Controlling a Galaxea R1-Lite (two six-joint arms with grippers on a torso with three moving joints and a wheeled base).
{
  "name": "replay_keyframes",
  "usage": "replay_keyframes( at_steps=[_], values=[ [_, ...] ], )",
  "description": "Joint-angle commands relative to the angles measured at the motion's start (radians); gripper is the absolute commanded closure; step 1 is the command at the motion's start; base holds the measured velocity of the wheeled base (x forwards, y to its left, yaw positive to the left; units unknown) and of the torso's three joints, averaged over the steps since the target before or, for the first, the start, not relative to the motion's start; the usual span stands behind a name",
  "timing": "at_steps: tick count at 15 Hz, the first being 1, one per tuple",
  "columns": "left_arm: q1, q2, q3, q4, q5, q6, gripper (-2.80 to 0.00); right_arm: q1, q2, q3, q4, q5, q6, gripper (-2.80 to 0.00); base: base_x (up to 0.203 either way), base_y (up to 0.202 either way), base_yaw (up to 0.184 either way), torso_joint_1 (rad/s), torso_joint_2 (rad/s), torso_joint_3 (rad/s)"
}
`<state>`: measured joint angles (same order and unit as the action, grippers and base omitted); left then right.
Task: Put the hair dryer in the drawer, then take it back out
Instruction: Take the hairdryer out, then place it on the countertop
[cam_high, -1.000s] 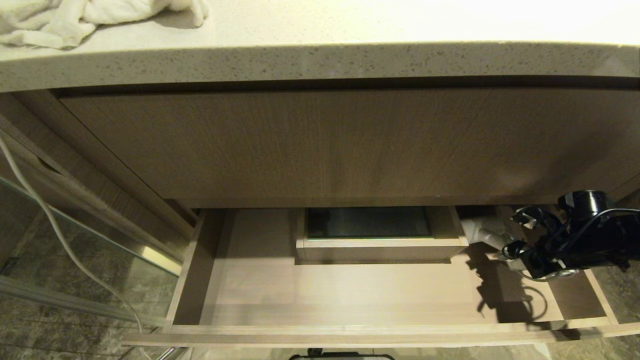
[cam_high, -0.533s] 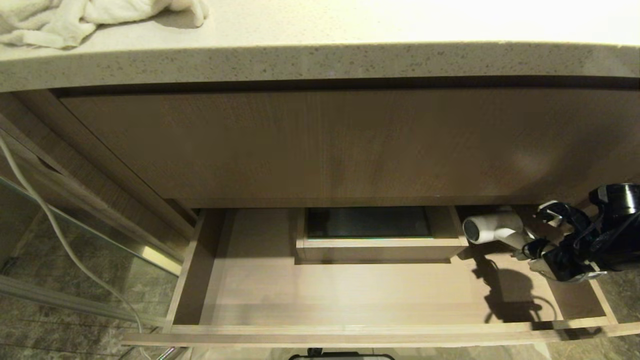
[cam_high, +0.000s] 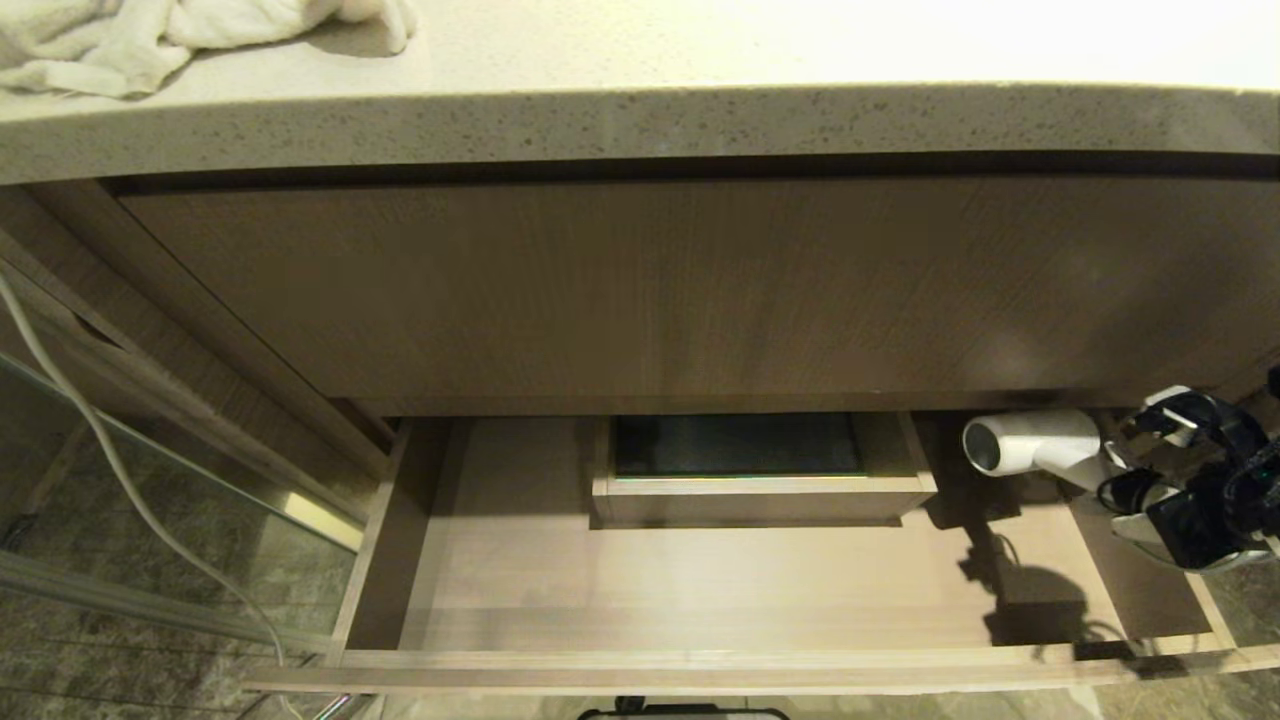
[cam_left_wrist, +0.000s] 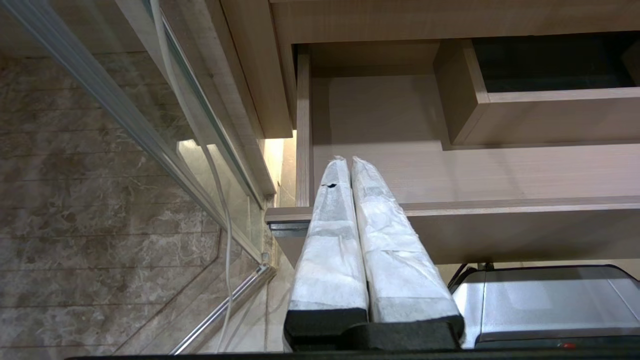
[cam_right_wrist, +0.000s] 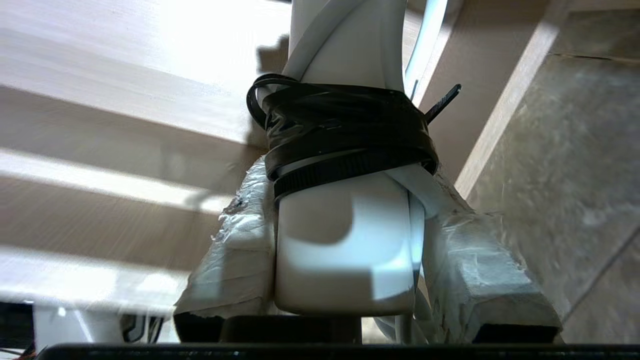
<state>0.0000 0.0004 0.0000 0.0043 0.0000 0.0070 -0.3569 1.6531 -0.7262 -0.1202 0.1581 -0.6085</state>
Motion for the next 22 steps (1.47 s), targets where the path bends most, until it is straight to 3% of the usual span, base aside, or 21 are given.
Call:
replay_keyframes(
  at_steps=[1,7,13,22],
  values=[
    [0.0,0.001,0.002,0.0,0.0,-0.001,0.0,-0.001,-0.119,0.042,0.0,0.003,0.0,0.0,0.0,0.0,0.0,0.0,0.0,0.0],
    [0.0,0.001,0.002,0.0,0.0,0.001,0.0,-0.001,-0.323,0.076,0.003,0.0,0.004,0.0,0.0,0.0,0.0,0.0,0.0,0.0],
    [0.0,0.001,0.002,0.0,0.0,0.001,0.0,-0.002,-0.507,0.134,0.008,0.0,0.064,0.0,0.0,0.0,0.0,0.0,0.0,0.0],
    [0.0,0.001,0.002,0.0,0.0,0.001,0.0,-0.002,-0.79,0.227,0.142,-0.007,0.126,0.0,0.0,0.0,0.0,0.0,0.0,0.0]
  ],
)
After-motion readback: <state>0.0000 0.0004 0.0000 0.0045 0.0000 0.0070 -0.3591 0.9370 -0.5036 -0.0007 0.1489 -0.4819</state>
